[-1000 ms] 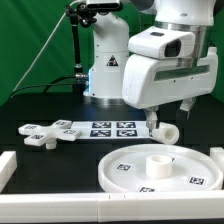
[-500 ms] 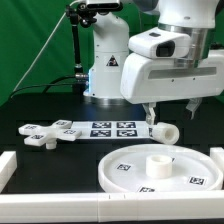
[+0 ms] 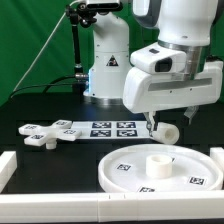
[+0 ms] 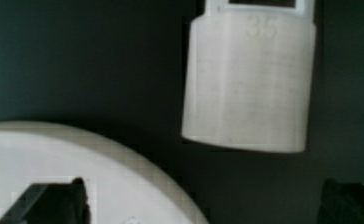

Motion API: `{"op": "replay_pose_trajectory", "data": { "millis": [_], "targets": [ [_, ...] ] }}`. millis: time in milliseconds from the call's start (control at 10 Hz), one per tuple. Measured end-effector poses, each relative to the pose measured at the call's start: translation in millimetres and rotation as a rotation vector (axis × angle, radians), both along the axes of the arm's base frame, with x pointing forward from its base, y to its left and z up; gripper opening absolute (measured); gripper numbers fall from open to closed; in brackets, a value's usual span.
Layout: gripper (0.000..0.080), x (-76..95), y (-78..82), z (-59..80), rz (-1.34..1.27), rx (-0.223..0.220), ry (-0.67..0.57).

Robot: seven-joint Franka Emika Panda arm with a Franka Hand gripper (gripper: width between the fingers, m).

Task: Assemble round table

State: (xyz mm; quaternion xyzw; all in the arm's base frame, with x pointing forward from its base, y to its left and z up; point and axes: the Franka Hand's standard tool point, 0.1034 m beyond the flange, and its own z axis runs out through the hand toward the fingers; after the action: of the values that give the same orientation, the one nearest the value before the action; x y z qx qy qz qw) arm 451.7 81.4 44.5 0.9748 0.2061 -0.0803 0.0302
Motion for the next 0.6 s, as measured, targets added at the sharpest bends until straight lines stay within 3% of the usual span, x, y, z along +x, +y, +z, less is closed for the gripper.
{"op": "replay_pose_trajectory", "data": {
  "millis": [200, 600],
  "targets": [
    [0.0649, -7.8, -5.0, 2.5, -0.11, -0.072, 0.18],
    [0.0649, -6.6, -10.8, -2.1, -0.136, -0.156, 0.444]
  ]
}}
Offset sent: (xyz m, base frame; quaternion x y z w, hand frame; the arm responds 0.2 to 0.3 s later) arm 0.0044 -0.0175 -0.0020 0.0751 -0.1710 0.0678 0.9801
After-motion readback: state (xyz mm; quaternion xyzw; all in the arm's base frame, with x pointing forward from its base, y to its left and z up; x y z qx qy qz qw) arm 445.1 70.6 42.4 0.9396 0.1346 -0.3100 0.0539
